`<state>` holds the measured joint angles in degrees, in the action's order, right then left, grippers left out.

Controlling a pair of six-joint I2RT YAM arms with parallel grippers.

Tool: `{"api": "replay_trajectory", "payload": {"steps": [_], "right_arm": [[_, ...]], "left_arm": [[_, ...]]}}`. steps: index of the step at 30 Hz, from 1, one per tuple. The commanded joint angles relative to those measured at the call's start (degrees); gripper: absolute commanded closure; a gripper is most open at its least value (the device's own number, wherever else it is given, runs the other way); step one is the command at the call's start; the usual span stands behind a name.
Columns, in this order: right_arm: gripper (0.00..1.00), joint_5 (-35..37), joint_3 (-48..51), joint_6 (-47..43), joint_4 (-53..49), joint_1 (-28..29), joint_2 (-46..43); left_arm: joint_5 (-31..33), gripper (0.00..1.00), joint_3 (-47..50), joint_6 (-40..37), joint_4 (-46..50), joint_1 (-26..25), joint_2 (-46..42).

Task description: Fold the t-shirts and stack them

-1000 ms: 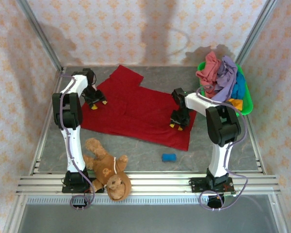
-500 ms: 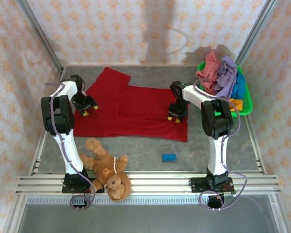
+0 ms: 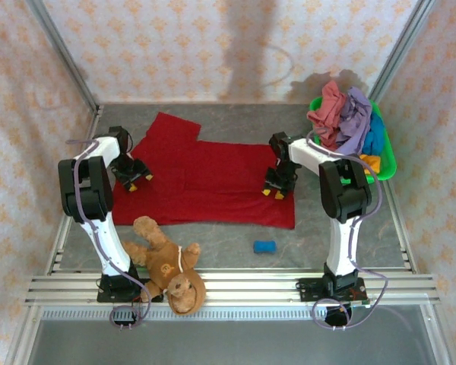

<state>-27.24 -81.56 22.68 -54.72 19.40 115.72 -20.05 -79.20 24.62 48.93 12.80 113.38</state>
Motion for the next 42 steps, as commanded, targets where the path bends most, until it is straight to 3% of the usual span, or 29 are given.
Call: {"api": "replay_trajectory", "payload": {"steps": [1, 10, 17, 24, 32, 42], "right_arm": [[0.62, 1.9, 1.0, -0.6, -2.1, 0.8, -1.8], [0.6, 7.2, -14.8, -3.4, -8.7, 0.8, -2.5], [0.6, 10.2, -26.6, -6.0, -12.3, 0.3, 3.3], [0.6, 12.8, -34.9, -7.6, -14.4, -2.3, 9.6], [0.6, 14.3, -42.7, -9.7, -16.6, -5.0, 14.7], [0.6, 15.4, -48.9, -10.4, -17.1, -6.5, 21.3]], "left_arm": [[2.2, 0.41, 0.7, 1.5, 0.1, 0.5, -3.7], [2.2, 0.41, -16.6, 0.8, 4.3, -0.1, 0.2], [6.1, 0.42, -42.0, -1.2, 10.1, -2.3, 16.2], [4.7, 0.44, -62.6, 0.9, 13.0, -4.9, 32.1], [9.0, 0.44, -62.1, 1.8, 2.7, -7.0, 35.3], [20.0, 0.43, -65.3, -4.8, 2.8, -9.7, 38.9]]}}
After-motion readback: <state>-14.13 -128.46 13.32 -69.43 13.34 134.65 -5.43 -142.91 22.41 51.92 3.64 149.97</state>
